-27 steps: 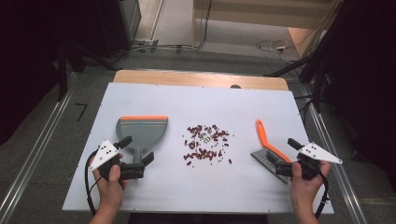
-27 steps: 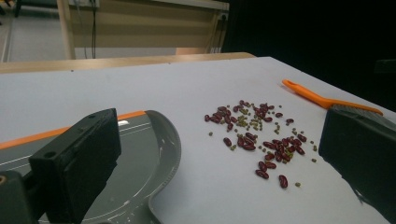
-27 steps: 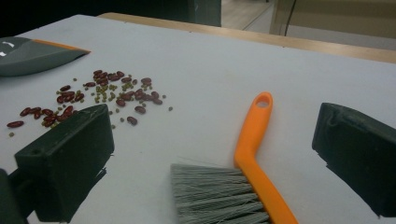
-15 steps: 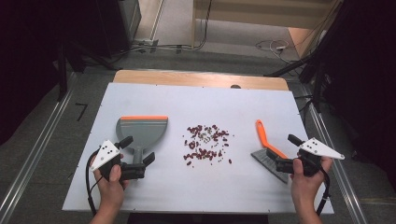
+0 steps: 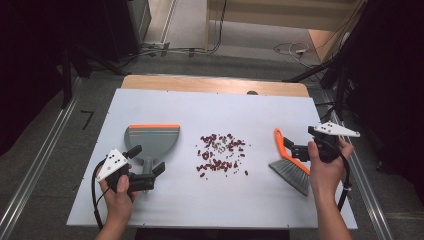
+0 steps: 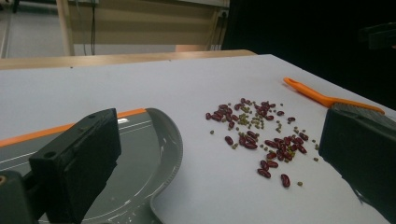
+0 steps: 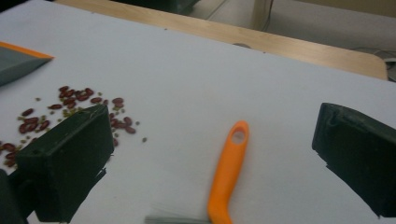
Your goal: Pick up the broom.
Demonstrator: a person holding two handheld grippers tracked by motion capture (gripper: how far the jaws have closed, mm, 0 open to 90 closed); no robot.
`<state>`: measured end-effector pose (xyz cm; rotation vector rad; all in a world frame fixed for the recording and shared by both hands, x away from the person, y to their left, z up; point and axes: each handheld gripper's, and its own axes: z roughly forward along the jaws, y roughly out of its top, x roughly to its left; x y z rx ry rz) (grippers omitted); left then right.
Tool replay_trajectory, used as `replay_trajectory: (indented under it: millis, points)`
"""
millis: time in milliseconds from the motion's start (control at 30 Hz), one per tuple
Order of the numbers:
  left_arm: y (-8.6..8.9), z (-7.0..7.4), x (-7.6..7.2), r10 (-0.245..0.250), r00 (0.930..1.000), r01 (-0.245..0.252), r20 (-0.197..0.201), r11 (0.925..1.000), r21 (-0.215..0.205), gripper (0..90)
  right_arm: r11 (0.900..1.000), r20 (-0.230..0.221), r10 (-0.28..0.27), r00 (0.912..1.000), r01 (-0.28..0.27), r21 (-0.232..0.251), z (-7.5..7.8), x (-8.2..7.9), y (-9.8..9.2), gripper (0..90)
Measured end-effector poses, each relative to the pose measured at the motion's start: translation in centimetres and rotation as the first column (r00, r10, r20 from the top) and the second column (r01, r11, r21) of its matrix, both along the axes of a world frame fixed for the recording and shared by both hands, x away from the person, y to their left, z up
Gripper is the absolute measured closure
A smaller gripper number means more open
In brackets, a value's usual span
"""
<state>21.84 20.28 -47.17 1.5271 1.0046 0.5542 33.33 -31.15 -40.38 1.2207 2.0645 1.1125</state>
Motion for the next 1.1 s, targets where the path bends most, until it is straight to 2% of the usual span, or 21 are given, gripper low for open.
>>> replay_trajectory:
  millis: [100, 133, 167, 233, 300, 333, 367, 400, 433, 467, 533, 567, 700, 733, 767, 800, 833, 867, 967, 1000, 1100]
  points:
    - [0.0, 0.0, 0.0, -0.002, 1.0000, 0.002, -0.002, 1.0000, -0.003, 0.0, 1.000, -0.034, -0.009, 0.9994, 0.008, -0.025, 0.3, 1.0, 0.1, 0.0]
    - [0.0, 0.0, 0.0, -0.003, 1.0000, 0.003, -0.001, 1.0000, -0.001, 0.0, 0.999, -0.071, -0.006, 0.9975, 0.004, -0.034, 0.2, 1.8, 0.0, 0.0]
    - [-0.1, -0.1, 0.1, -0.003, 1.0000, 0.003, -0.003, 1.0000, -0.002, 0.0, 0.999, -0.071, -0.006, 0.9975, 0.004, -0.034, 0.2, 1.8, 0.0, 0.0]
    - [-0.1, -0.1, 0.2, -0.008, 1.0000, 0.008, -0.004, 1.0000, -0.001, 0.0, 1.000, -0.127, 0.002, 0.9919, -0.003, -0.010, -0.9, 2.7, 0.0, 0.0]
    - [-0.2, -0.1, 0.2, -0.017, 0.9998, 0.017, -0.006, 0.9998, -0.001, 0.0, 0.999, -0.178, 0.002, 0.9840, -0.008, -0.035, -1.9, 3.3, 0.3, 3.6]
    - [-0.2, -0.1, 0.2, -0.017, 0.9998, 0.017, -0.006, 0.9998, -0.001, 0.0, 0.999, -0.178, 0.002, 0.9840, -0.008, -0.035, -1.9, 3.3, 0.3, 3.6]
    - [-0.2, -0.1, 0.2, -0.022, 0.9997, 0.022, -0.006, 0.9998, -0.001, 0.0, 0.997, -0.224, -0.009, 0.9745, -0.008, -0.076, -2.7, 3.7, 0.8, 10.8]
    - [-0.2, -0.1, 0.1, -0.026, 0.9996, 0.026, -0.007, 0.9997, 0.003, 0.0, 0.996, -0.248, -0.020, 0.9685, -0.003, -0.090, -3.0, 3.8, 1.0, 19.0]
    - [-0.2, -0.1, 0.1, -0.026, 0.9996, 0.026, -0.007, 0.9997, 0.003, 0.0, 0.996, -0.248, -0.020, 0.9685, -0.003, -0.090, -3.0, 3.8, 1.0, 19.0]
    - [-0.2, -0.1, 0.1, -0.028, 0.9996, 0.028, -0.011, 0.9996, 0.006, 0.0, 0.996, -0.272, -0.048, 0.9611, 0.025, -0.089, -3.6, 3.9, 1.1, 33.1]
    - [-0.2, -0.1, 0.1, -0.029, 0.9995, 0.029, -0.013, 0.9995, 0.007, 0.0, 0.998, -0.294, -0.033, 0.9551, 0.017, -0.058, -4.0, 4.0, 0.9, 40.6]
    - [-0.2, -0.1, 0.1, -0.029, 0.9995, 0.029, -0.013, 0.9995, 0.007, 0.0, 0.998, -0.319, -0.035, 0.9470, 0.018, -0.056, -4.2, 4.0, 0.7, 44.0]
    - [-0.3, -0.1, 0.0, -0.035, 0.9993, 0.036, -0.013, 0.9993, 0.007, 0.0, 0.997, -0.390, -0.059, 0.9189, 0.033, -0.074, -5.1, 3.9, 0.2, 50.3]
    - [-0.3, -0.1, 0.0, -0.036, 0.9992, 0.037, -0.014, 0.9993, 0.009, 0.0, 0.997, -0.390, -0.059, 0.9189, 0.033, -0.074, -5.1, 3.9, 0.2, 50.3]
    - [-0.4, -0.1, 0.0, -0.040, 0.9991, 0.040, -0.014, 0.9992, 0.011, 0.0, 0.997, -0.401, -0.052, 0.9147, 0.022, -0.080, -5.5, 3.7, 0.0, 57.6]
    - [-0.5, -0.1, 0.0, -0.043, 0.9990, 0.043, -0.015, 0.9990, 0.010, 0.0, 0.997, -0.425, -0.051, 0.9040, 0.025, -0.068, -5.6, 3.7, 0.1, 57.7]
    - [-0.5, -0.1, 0.0, -0.043, 0.9990, 0.043, -0.015, 0.9990, 0.010, 0.0, 0.997, -0.425, -0.051, 0.9040, 0.025, -0.068, -5.6, 3.7, 0.1, 57.7]
    - [-0.5, -0.1, 0.0, -0.045, 0.9989, 0.045, -0.016, 0.9989, 0.011, 0.0, 0.998, -0.454, -0.050, 0.8895, 0.025, -0.061, -5.9, 3.7, 0.3, 57.4]
    - [-0.6, -0.1, 0.0, -0.046, 0.9988, 0.046, -0.015, 0.9988, 0.014, 0.0, 0.988, -0.445, -0.099, 0.8901, 0.036, -0.148, -6.3, 3.7, 0.9, 56.9]
    - [-0.6, -0.1, 0.0, -0.046, 0.9988, 0.046, -0.016, 0.9988, 0.015, 0.0, 0.988, -0.445, -0.099, 0.8901, 0.036, -0.148, -6.3, 3.7, 0.9, 56.9]
    - [-0.6, -0.2, 0.0, -0.048, 0.9988, 0.048, -0.015, 0.9988, 0.013, 0.0, 0.976, -0.461, -0.131, 0.8776, 0.032, -0.217, -6.8, 3.6, 1.5, 59.7]
